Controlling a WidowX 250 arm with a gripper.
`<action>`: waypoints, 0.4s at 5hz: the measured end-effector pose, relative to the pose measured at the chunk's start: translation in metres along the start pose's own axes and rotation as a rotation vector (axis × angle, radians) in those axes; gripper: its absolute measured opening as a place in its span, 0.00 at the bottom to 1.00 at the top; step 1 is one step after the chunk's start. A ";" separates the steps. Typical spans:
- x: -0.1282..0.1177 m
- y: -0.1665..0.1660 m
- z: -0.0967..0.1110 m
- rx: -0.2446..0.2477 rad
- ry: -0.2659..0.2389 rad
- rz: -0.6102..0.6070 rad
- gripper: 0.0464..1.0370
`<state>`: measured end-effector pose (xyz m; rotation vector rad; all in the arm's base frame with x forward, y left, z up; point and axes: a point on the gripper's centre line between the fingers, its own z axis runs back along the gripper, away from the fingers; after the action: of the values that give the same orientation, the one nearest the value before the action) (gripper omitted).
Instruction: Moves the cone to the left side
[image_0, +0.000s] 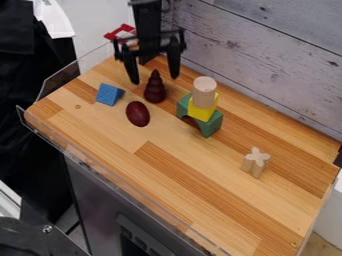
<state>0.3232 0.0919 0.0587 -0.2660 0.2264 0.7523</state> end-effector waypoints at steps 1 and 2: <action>-0.017 -0.002 0.035 0.020 -0.082 -0.025 0.96; -0.045 -0.010 0.062 0.081 -0.120 -0.067 0.96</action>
<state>0.3051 0.0757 0.1318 -0.1508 0.1330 0.6883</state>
